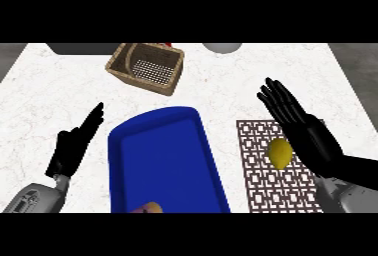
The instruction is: Pick the lemon from the placemat and place it in the basket
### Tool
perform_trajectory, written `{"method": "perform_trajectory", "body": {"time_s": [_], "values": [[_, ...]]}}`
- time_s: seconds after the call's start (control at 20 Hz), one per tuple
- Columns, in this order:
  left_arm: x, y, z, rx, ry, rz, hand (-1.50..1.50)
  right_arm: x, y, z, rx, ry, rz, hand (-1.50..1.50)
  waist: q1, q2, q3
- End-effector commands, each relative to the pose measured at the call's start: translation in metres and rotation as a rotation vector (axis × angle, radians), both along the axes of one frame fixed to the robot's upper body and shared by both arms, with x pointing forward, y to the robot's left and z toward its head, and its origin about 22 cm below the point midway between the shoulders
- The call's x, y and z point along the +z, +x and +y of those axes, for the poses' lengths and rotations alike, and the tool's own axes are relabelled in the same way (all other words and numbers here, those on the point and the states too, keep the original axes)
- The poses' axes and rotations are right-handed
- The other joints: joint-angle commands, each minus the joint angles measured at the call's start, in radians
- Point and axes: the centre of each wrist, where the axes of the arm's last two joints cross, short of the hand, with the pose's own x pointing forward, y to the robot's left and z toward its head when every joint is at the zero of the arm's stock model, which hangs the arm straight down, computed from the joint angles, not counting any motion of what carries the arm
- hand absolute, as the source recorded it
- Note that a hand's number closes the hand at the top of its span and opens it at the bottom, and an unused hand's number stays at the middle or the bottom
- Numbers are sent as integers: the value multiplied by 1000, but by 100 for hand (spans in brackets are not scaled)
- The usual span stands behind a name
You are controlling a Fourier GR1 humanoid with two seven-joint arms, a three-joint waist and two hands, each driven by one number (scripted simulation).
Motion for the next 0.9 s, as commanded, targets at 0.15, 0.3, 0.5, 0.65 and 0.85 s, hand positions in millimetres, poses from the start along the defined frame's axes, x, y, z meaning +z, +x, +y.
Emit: {"method": "perform_trajectory", "body": {"time_s": [0.15,0.3,0.5,0.65,0.85], "values": [[17,6,29,216,-31,-115,0,-34,-21,-110,-732,-176,156,150,-73,0,23],[30,9,39,291,-86,-164,0,-34,-33,-126,-977,-144,-12,150,-54,-3,25],[37,16,23,245,-101,-187,0,-71,-27,-94,-1334,-186,-16,-150,-4,13,22],[47,20,21,226,-82,-190,0,-82,-25,-109,-1601,-262,52,-150,16,18,19],[36,16,22,253,-82,-189,0,-89,-41,-128,-1776,-353,133,-150,5,16,12]]}}
